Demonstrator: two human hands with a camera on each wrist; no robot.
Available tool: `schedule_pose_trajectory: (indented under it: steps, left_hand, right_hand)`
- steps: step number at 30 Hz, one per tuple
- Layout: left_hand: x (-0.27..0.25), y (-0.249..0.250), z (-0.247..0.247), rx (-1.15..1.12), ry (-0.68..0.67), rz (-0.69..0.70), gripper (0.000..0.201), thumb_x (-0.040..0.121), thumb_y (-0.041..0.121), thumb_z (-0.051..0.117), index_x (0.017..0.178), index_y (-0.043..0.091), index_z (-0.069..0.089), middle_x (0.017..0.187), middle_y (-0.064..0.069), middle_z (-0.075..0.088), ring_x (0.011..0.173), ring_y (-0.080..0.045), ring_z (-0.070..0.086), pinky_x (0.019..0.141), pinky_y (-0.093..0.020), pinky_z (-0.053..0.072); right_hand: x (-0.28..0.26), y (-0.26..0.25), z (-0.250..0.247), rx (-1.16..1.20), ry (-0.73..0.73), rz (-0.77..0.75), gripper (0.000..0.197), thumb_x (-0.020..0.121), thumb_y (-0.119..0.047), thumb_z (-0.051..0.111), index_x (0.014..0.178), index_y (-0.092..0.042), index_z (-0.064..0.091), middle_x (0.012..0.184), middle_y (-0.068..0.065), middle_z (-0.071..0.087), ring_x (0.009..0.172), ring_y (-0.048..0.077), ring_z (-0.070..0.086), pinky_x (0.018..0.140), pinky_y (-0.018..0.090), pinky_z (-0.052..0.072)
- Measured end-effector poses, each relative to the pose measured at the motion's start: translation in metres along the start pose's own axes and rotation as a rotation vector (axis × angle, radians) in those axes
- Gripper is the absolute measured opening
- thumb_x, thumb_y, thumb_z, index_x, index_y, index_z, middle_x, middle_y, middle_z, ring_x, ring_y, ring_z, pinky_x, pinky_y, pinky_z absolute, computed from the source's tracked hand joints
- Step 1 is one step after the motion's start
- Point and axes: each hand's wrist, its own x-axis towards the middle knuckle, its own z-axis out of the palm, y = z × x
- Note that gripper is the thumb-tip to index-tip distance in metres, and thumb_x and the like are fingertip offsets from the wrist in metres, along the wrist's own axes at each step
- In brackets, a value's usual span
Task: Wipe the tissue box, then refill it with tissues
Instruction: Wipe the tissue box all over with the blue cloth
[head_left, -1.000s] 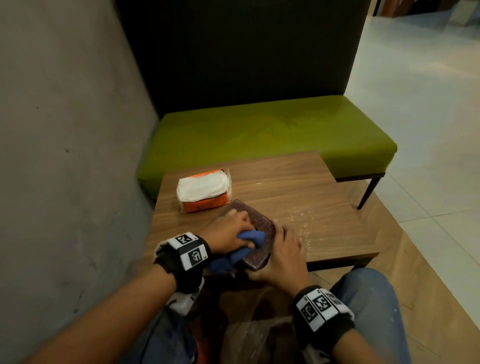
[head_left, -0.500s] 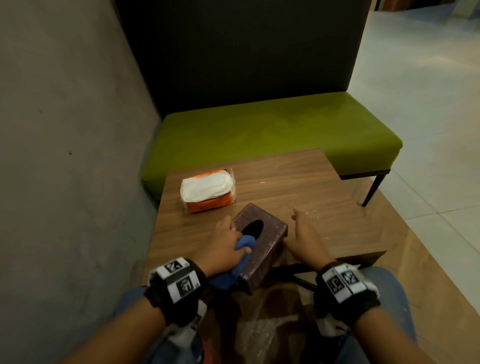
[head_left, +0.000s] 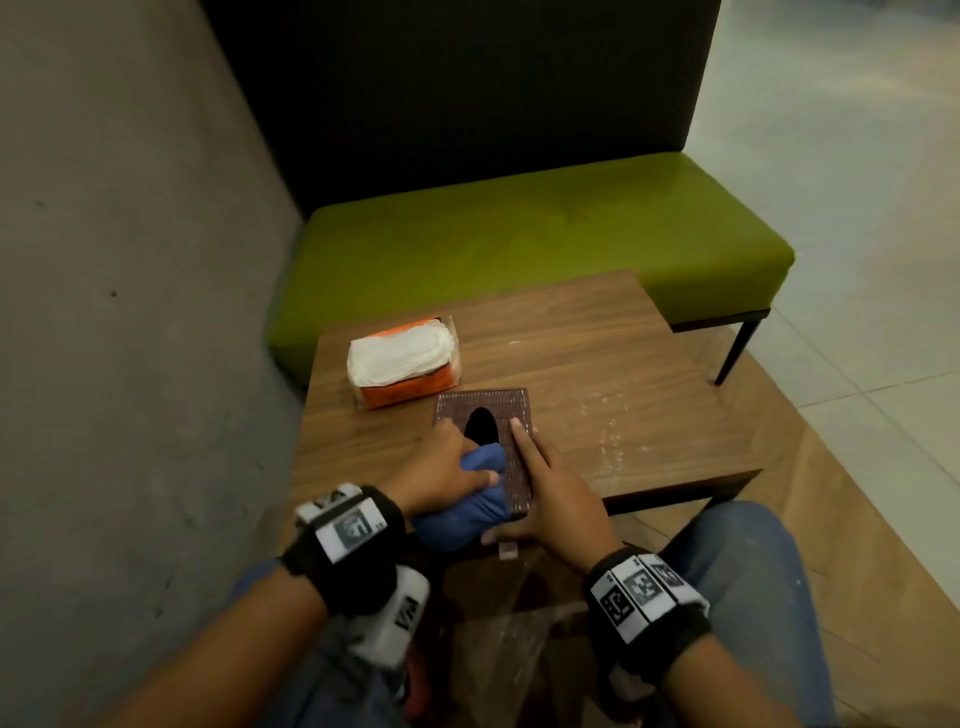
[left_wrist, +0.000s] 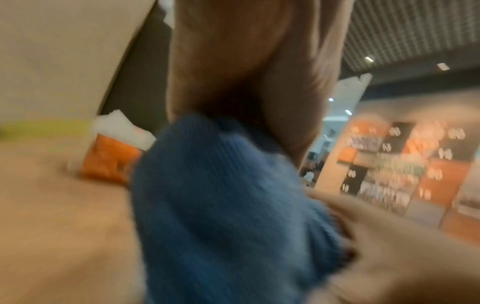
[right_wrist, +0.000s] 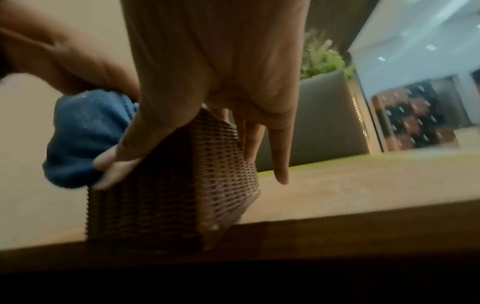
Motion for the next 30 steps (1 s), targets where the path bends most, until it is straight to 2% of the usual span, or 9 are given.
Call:
schedule_pose_trajectory:
  steps: [2, 4, 8, 10, 12, 18, 24, 27, 30]
  left_hand:
    - [0.006, 0.005, -0.021, 0.131, -0.177, 0.081, 0.046, 0.08, 0.027, 0.07, 0.048, 0.018, 0.038, 0.052, 0.0, 0.038, 0.043, -0.007, 0.03, 0.046, -0.02, 0.024]
    - [0.012, 0.012, -0.029, 0.213, -0.219, 0.099, 0.044, 0.08, 0.027, 0.07, 0.05, 0.015, 0.041, 0.053, -0.002, 0.04, 0.046, -0.008, 0.034, 0.049, -0.026, 0.03]
    - [0.012, 0.011, 0.009, 0.129, 0.104, -0.121, 0.034, 0.083, 0.032, 0.064, 0.063, 0.009, 0.051, 0.081, -0.012, 0.051, 0.075, -0.025, 0.056, 0.071, -0.038, 0.048]
    - [0.013, 0.014, 0.026, 0.05, 0.281, -0.238, 0.029, 0.087, 0.034, 0.059, 0.087, 0.004, 0.057, 0.1, -0.018, 0.055, 0.089, -0.03, 0.059, 0.082, -0.041, 0.05]
    - [0.016, 0.017, 0.029, 0.066, 0.32, -0.282, 0.034, 0.089, 0.035, 0.054, 0.099, 0.003, 0.057, 0.109, -0.018, 0.054, 0.095, -0.033, 0.06, 0.085, -0.043, 0.05]
    - [-0.002, 0.017, -0.009, 0.228, -0.018, -0.026, 0.034, 0.086, 0.035, 0.063, 0.085, 0.0, 0.058, 0.1, -0.013, 0.046, 0.088, -0.022, 0.048, 0.073, -0.027, 0.034]
    - [0.002, 0.025, -0.046, 0.275, -0.345, 0.208, 0.03, 0.08, 0.019, 0.072, 0.079, -0.01, 0.062, 0.089, -0.028, 0.059, 0.072, -0.027, 0.047, 0.059, -0.014, 0.033]
    - [0.007, 0.025, -0.036, 0.246, -0.271, 0.19, 0.037, 0.083, 0.023, 0.069, 0.074, -0.011, 0.06, 0.083, -0.029, 0.059, 0.067, -0.022, 0.043, 0.054, -0.021, 0.03]
    - [0.009, 0.015, -0.009, 0.186, 0.015, 0.038, 0.038, 0.085, 0.034, 0.064, 0.061, 0.007, 0.053, 0.079, -0.02, 0.052, 0.068, -0.022, 0.05, 0.058, -0.029, 0.033]
  right_hand:
    - [0.002, 0.001, -0.005, -0.132, -0.054, 0.001, 0.136, 0.057, -0.052, 0.085, 0.152, -0.031, -0.01, 0.162, 0.006, 0.008, 0.139, 0.028, 0.035, 0.102, 0.046, 0.044]
    - [0.004, -0.002, -0.006, -0.226, -0.062, 0.021, 0.135, 0.059, -0.056, 0.082, 0.152, -0.029, -0.013, 0.162, 0.008, 0.008, 0.141, 0.03, 0.032, 0.107, 0.05, 0.038]
    - [0.002, -0.012, -0.004, -0.368, -0.07, 0.071, 0.124, 0.074, -0.049, 0.075, 0.15, -0.022, -0.019, 0.161, 0.013, 0.005, 0.142, 0.031, 0.03, 0.111, 0.053, 0.029]
    - [0.002, -0.013, -0.003, -0.383, -0.093, 0.068, 0.115, 0.082, -0.043, 0.069, 0.149, -0.02, -0.022, 0.161, 0.014, 0.002, 0.142, 0.032, 0.029, 0.112, 0.056, 0.025]
    - [0.003, -0.012, -0.006, -0.405, -0.114, 0.052, 0.111, 0.085, -0.043, 0.064, 0.149, -0.019, -0.024, 0.162, 0.014, 0.0, 0.144, 0.031, 0.025, 0.111, 0.06, 0.022]
    - [0.009, -0.015, -0.02, -0.503, -0.235, 0.052, 0.139, 0.064, -0.068, 0.071, 0.148, -0.012, -0.025, 0.161, 0.017, -0.008, 0.149, 0.027, 0.003, 0.11, 0.065, 0.016]
    - [0.011, -0.021, -0.027, -0.573, -0.263, 0.036, 0.128, 0.074, -0.058, 0.07, 0.149, -0.015, -0.023, 0.161, 0.015, -0.007, 0.149, 0.026, 0.008, 0.112, 0.064, 0.015]
    - [0.012, -0.021, -0.029, -0.582, -0.269, 0.049, 0.124, 0.076, -0.053, 0.071, 0.149, -0.016, -0.023, 0.161, 0.015, -0.007, 0.149, 0.025, 0.007, 0.113, 0.063, 0.014]
    - [0.014, -0.022, -0.027, -0.595, -0.274, 0.058, 0.118, 0.081, -0.051, 0.067, 0.149, -0.016, -0.023, 0.161, 0.015, -0.007, 0.149, 0.026, 0.005, 0.113, 0.064, 0.013]
